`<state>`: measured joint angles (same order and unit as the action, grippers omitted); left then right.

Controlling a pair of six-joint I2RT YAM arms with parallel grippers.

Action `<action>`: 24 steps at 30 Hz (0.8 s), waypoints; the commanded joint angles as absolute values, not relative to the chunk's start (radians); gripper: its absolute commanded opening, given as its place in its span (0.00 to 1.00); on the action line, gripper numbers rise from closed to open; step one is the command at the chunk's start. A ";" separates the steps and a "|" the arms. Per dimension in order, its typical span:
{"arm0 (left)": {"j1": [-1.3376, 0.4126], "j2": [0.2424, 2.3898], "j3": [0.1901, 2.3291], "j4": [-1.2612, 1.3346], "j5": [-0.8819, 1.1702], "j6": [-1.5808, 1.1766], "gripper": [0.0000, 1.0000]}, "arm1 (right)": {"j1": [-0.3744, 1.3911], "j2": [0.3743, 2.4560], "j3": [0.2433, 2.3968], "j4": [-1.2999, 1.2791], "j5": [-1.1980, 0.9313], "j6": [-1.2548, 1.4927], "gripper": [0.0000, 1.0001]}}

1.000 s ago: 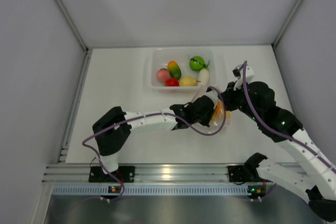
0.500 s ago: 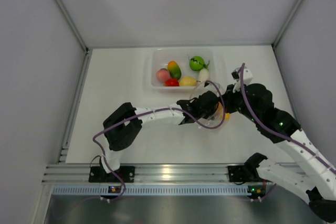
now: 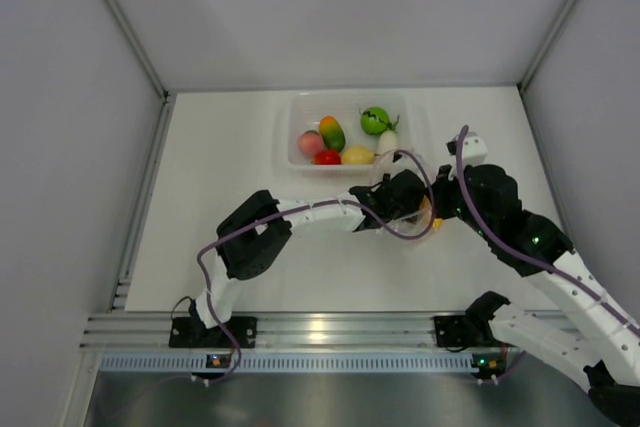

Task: Open the zip-top bag and remove the fake food
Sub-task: Pick up the fake fruit from the zipper food storage bag.

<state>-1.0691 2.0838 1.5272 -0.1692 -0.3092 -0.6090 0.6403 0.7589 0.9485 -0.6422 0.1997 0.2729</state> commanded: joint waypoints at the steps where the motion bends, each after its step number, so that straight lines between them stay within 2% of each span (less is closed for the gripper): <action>1: -1.055 2.129 1.595 -0.170 -0.328 -0.600 0.57 | 0.650 0.741 0.969 -0.640 0.221 0.314 0.00; 6: -1.055 2.152 1.638 -0.170 -0.328 -0.583 0.64 | 0.649 0.733 0.960 -0.650 0.216 0.301 0.00; 8: -1.055 2.160 1.646 -0.170 -0.350 -0.571 0.72 | 0.649 0.732 0.953 -0.644 0.189 0.301 0.00; 11: -1.054 2.193 1.677 -0.170 -0.379 -0.543 0.76 | 0.647 0.727 0.937 -0.624 0.138 0.304 0.00; 19: -1.039 2.292 1.749 -0.111 -0.391 -0.500 0.76 | 0.647 0.710 0.904 -0.589 0.041 0.313 0.00; 24: -1.037 2.329 1.752 -0.026 -0.315 -0.460 0.76 | 0.647 0.706 0.900 -0.594 0.040 0.311 0.00</action>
